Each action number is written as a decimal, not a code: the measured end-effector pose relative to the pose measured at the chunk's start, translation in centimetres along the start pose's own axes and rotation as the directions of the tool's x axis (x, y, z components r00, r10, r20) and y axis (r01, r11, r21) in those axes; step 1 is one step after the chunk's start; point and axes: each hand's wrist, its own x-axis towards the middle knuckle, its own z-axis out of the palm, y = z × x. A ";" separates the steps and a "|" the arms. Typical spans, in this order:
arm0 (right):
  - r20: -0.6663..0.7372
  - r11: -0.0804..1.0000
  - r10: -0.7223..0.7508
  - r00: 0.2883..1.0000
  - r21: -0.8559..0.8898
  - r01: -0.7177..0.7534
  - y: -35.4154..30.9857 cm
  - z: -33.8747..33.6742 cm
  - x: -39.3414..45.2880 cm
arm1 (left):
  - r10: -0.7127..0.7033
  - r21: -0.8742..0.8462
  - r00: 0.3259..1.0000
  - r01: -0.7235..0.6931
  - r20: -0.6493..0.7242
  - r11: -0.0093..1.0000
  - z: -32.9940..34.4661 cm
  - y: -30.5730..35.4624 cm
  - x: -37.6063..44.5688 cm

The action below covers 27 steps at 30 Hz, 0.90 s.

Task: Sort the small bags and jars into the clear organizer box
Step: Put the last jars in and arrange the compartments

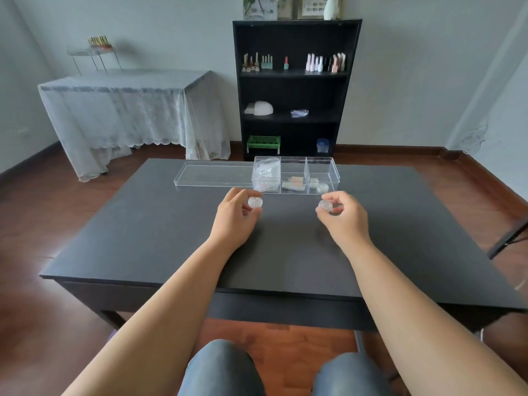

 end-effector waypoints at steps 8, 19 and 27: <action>-0.212 0.990 0.119 0.970 0.102 -0.099 2.5 -2.5 3.1 | 0.144 0.007 0.988 -0.144 -0.059 0.990 3.7 1.3 2.6; -0.363 0.992 -0.113 0.925 0.002 0.123 3.4 -1.4 7.2 | 0.385 0.250 0.882 -0.321 -0.273 0.914 8.6 5.4 9.5; -0.475 0.982 0.060 0.878 0.185 0.033 4.9 -1.1 10.1 | 0.180 0.276 0.984 -0.177 0.013 0.945 10.6 7.6 15.3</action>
